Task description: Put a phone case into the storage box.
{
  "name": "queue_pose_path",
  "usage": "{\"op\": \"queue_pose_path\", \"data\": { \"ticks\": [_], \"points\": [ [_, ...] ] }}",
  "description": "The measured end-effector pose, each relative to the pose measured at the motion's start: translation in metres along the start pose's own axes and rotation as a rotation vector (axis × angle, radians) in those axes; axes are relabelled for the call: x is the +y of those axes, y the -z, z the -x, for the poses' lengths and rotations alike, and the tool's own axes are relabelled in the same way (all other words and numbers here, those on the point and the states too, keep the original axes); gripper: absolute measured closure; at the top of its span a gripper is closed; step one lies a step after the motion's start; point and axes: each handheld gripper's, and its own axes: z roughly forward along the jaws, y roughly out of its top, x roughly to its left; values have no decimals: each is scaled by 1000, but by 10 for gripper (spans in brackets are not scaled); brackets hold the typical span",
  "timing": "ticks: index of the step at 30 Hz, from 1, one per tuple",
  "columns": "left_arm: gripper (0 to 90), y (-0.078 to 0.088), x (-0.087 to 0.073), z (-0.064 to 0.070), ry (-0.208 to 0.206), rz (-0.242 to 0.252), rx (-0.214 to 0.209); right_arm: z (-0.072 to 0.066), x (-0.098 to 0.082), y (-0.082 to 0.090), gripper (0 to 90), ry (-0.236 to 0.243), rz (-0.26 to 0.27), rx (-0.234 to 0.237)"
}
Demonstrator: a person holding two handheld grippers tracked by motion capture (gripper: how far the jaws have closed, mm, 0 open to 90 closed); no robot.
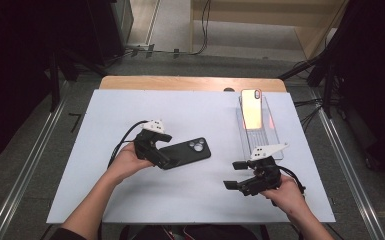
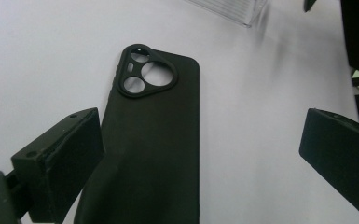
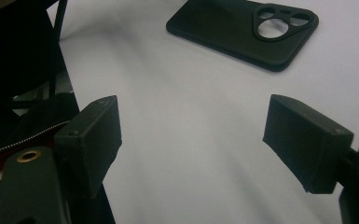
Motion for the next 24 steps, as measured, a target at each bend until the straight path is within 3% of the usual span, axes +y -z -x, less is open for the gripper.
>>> {"op": "queue_pose_path", "data": {
  "ticks": [6, 19, 24],
  "points": [
    [1, -18, 5, -2, -26, -36, -6, 1, 0, 1, 172, -7, -3, -1],
    [13, -42, -3, -16, -30, -88, 48, 3, -1, 0, 172, -14, -6, -3],
    [13, -49, -6, -16, -53, -119, 66, 3, -1, 0, 173, -21, -10, -4]
  ]
}}
